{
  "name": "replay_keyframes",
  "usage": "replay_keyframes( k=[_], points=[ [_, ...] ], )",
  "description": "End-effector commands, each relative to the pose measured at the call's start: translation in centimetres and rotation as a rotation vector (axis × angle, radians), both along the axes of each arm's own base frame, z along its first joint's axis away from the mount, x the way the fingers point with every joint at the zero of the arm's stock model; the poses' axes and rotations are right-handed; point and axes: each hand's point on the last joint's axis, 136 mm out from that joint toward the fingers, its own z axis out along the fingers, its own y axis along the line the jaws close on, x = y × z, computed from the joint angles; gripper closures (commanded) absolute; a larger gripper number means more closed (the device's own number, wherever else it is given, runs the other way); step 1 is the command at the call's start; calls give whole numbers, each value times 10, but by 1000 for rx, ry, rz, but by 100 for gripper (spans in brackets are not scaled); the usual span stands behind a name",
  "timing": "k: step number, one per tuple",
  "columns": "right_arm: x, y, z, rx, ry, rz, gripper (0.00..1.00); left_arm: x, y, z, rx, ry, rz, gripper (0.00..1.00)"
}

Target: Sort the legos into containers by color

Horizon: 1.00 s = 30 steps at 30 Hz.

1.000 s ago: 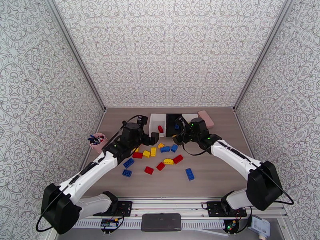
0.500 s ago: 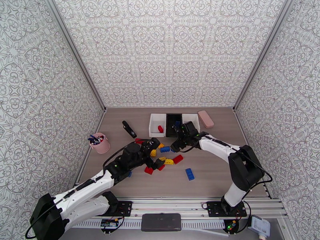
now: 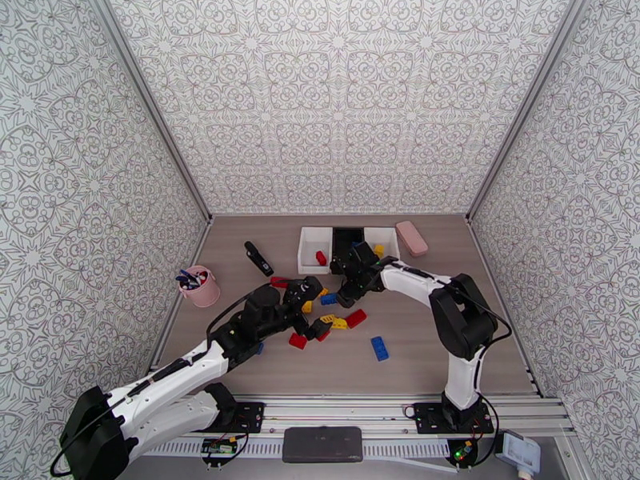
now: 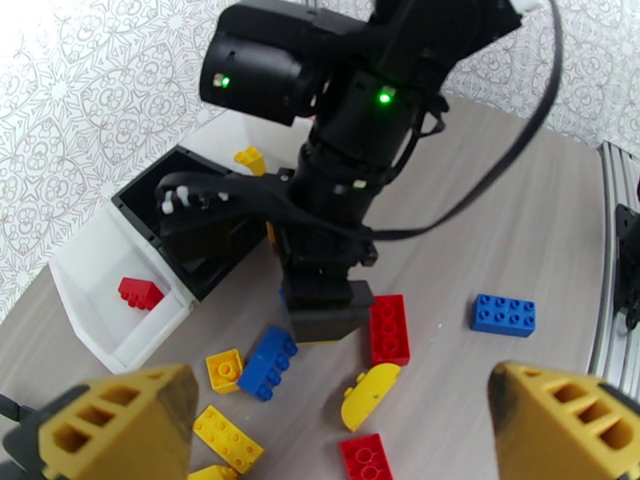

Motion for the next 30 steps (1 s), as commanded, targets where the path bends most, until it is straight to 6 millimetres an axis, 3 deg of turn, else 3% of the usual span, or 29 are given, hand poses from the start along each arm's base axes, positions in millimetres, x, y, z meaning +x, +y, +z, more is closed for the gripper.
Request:
replay_keyframes(
  k=[1,8,12,20,23,30],
  points=[
    [-6,2,-4,-27,43,22,13,-5,-2,-5,7,-10,-26,0],
    [-8,1,-12,-55,86,23,21,-6,-2,-7,6,-10,-30,0],
    [-9,3,-12,-49,94,28,47,-8,-3,-8,4,-12,-43,0],
    [-10,2,-8,-52,93,31,61,-8,-3,-10,7,-5,-44,0],
    [-12,5,4,-15,76,32,61,-8,-3,-11,7,-3,-42,0],
    [5,15,66,162,-101,-38,61,-7,0,-11,2,-6,-24,0]
  ],
)
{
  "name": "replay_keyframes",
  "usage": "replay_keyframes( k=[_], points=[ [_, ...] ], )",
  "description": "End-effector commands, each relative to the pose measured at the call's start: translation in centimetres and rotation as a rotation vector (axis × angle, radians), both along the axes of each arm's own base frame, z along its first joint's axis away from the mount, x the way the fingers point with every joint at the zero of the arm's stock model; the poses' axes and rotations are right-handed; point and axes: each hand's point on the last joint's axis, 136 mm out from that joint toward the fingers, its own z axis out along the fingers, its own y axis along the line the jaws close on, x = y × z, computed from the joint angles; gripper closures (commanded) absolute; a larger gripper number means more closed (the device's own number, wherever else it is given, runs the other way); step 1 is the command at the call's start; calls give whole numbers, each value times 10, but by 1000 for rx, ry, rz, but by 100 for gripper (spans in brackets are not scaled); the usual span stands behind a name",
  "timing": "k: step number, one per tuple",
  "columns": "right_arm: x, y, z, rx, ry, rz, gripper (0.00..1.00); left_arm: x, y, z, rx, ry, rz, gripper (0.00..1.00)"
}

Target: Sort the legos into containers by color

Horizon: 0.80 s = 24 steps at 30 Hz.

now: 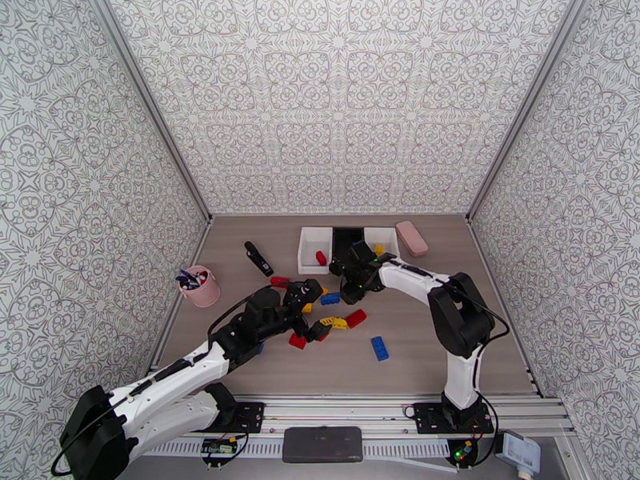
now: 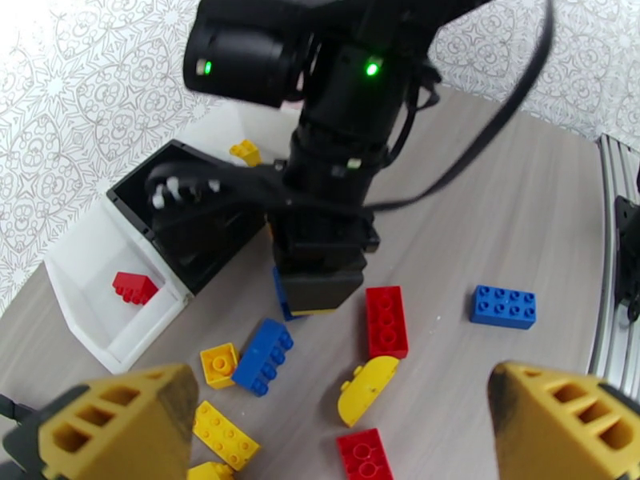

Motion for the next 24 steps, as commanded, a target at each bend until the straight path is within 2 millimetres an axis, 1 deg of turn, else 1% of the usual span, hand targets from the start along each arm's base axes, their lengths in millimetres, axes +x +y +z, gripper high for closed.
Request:
replay_keyframes(
  k=[1,2,4,6,9,15,19,23,24],
  points=[
    [20,14,51,149,-143,-62,61,-4,-1,-2,-6,-9,-13,0],
    [25,15,57,175,-166,-83,62,-3,-1,-2,-8,-8,-9,0],
    [43,16,72,222,-224,-148,63,-2,0,-2,-13,-11,-3,0],
    [61,15,80,237,-263,-212,64,1,1,-3,-18,-14,12,0],
    [88,9,87,232,-313,-305,65,7,6,-3,-30,-16,55,0],
    [131,7,84,218,-362,-372,65,10,10,-5,-53,-5,80,0],
    [156,7,76,210,-365,-398,65,11,11,-6,-49,-3,82,0],
    [173,4,63,197,-353,-421,65,12,12,-7,-45,-1,87,0],
    [176,3,62,199,-352,-422,65,12,13,-7,-45,-2,88,0]
  ],
)
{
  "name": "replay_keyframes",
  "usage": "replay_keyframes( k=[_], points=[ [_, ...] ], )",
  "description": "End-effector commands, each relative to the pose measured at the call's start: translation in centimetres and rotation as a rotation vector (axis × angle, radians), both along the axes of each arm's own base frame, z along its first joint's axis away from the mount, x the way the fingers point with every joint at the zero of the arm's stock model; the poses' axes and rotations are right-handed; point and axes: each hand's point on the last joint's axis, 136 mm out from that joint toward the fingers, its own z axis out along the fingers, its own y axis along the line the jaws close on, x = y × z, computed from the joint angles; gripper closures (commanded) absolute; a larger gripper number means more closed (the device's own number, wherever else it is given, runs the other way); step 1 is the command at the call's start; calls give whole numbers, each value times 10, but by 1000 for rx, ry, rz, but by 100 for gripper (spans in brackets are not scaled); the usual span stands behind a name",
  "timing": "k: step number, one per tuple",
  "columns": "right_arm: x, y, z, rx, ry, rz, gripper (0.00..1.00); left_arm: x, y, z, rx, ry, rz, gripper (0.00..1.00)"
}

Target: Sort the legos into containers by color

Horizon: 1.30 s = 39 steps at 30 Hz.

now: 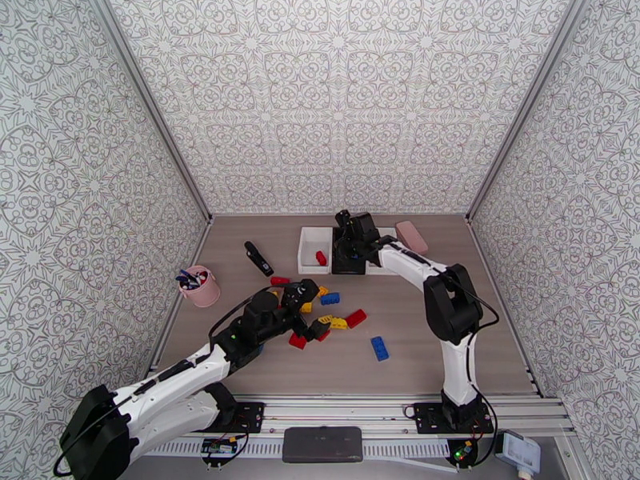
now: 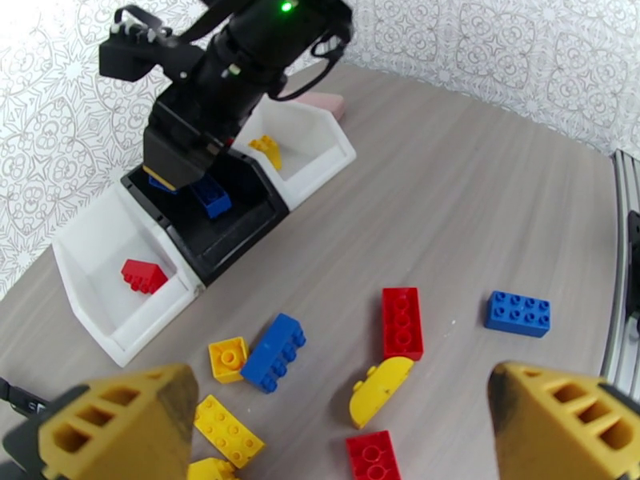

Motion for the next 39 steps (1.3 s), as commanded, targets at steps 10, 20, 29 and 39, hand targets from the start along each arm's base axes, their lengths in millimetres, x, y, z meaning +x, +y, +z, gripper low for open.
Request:
replay_keyframes(
  k=[10,20,29,39],
  points=[
    [6,-5,30,0,-68,26,35,0,4,1,-19,12,13,0],
    [-110,-3,36,-51,-56,481,20,-31,14,7,34,53,-72,0],
    [-214,0,-18,-321,110,892,22,-56,27,5,84,89,-121,0],
    [-259,33,-54,-383,225,1071,23,-73,41,-2,97,116,-108,0]
  ],
)
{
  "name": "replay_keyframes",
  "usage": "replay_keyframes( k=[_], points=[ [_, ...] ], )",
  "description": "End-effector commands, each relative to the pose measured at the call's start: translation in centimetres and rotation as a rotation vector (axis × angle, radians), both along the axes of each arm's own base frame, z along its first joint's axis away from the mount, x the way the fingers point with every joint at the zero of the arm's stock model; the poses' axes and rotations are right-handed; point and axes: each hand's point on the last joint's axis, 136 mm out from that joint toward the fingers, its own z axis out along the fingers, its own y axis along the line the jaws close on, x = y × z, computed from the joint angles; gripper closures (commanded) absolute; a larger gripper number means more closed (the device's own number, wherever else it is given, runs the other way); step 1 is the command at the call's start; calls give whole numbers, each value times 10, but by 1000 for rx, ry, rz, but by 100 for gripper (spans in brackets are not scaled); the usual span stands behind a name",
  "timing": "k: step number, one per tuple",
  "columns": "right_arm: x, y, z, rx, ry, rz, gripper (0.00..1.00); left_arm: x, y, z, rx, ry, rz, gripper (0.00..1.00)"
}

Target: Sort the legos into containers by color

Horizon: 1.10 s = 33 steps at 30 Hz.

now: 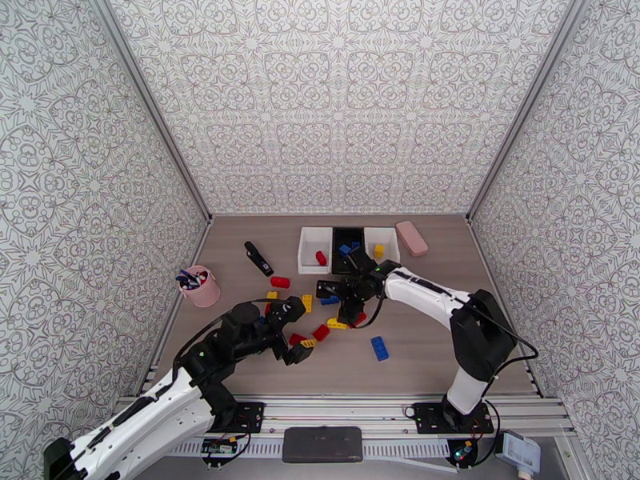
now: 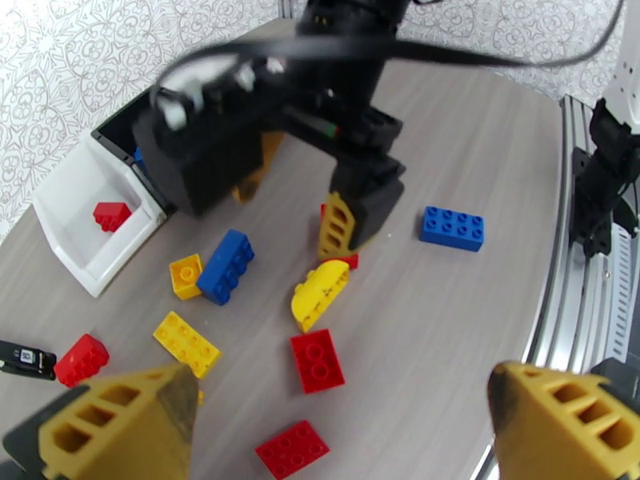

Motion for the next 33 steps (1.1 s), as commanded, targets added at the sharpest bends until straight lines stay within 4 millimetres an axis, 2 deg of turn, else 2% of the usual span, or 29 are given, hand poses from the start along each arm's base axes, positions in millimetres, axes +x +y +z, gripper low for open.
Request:
replay_keyframes(
  k=[1,5,14,18,24,30,33],
  points=[
    [-14,8,-9,-40,42,64,23,-5,5,-3,20,9,0,0],
    [-19,16,-23,-79,65,83,23,-4,5,-4,27,10,5,0],
    [-13,10,-47,-172,74,67,28,-2,7,-6,37,2,10,0],
    [-13,10,-51,-187,89,65,49,-1,6,-7,35,2,10,0],
    [-10,9,-56,-199,90,58,70,-1,5,-7,35,3,6,0],
    [-6,6,-53,-201,74,46,81,2,3,-5,30,-4,5,0],
    [-4,5,-49,-194,66,32,82,3,2,-5,29,-5,5,0]
  ],
)
